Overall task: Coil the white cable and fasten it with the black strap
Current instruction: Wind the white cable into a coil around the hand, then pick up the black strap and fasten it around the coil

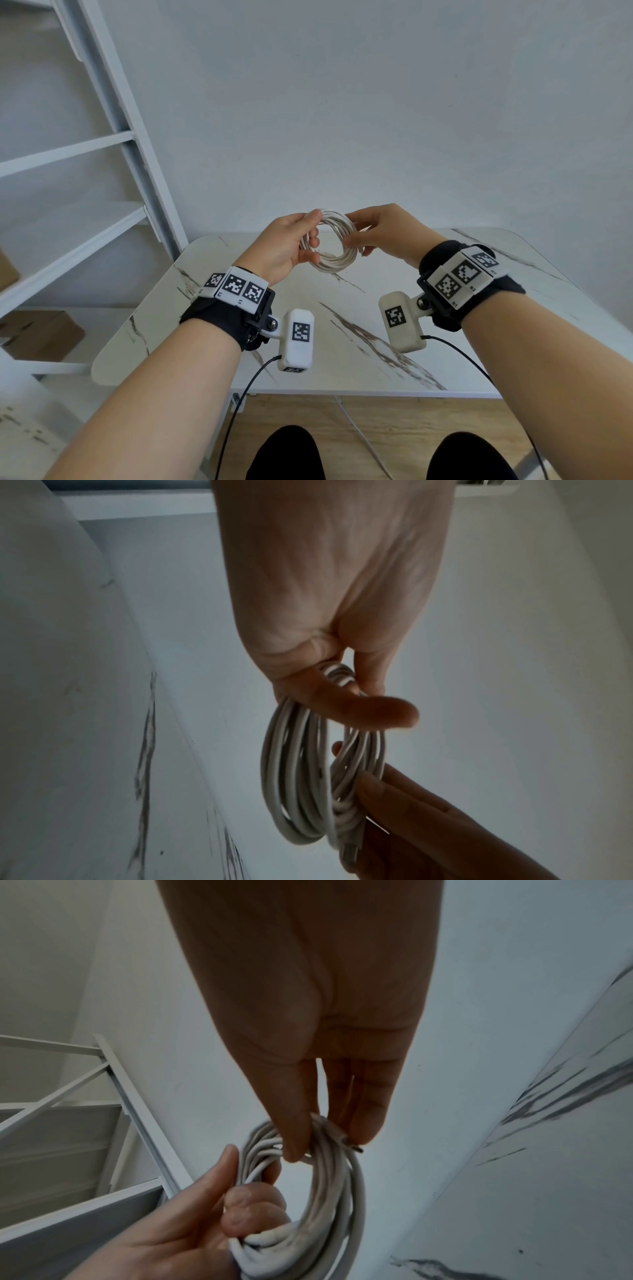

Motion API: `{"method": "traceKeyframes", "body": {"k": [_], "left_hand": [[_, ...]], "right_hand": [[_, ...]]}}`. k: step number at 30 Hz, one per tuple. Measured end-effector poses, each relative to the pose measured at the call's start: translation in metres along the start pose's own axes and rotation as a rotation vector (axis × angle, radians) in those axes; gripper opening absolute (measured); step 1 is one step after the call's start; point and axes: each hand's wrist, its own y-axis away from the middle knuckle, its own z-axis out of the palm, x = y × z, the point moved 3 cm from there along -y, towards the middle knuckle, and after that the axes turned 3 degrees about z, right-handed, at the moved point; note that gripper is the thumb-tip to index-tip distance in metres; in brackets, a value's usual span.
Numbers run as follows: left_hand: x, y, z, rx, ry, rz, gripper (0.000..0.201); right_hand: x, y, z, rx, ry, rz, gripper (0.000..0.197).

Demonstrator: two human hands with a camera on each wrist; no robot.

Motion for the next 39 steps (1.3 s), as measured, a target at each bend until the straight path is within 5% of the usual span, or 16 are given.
{"method": "traceKeyframes", "body": {"k": [13, 20, 32, 39], "left_hand": [[0.001, -0.005, 0.010, -0.008, -0.052, 0.013, 0.017], [-0.002, -0.013, 0.027, -0.006, -0.114, 0.025, 0.018], [-0.022, -0.027, 0.079, -0.004, -0.176, -0.007, 0.023], [-0.032, -0.033, 0.095, -0.014, -0.181, -0.027, 0.024]], "right_hand": [[0.010, 0.000, -0.022, 0.127, -0.132, 0.092, 0.020], [0.038, 0.009, -0.055, 0.310, -0.089, 0.193, 0.024], [0.095, 0.046, -0.105, 0.362, 0.262, 0.381, 0.019], [0.119, 0.053, -0.105, 0.227, 0.490, 0.477, 0.026]]}}
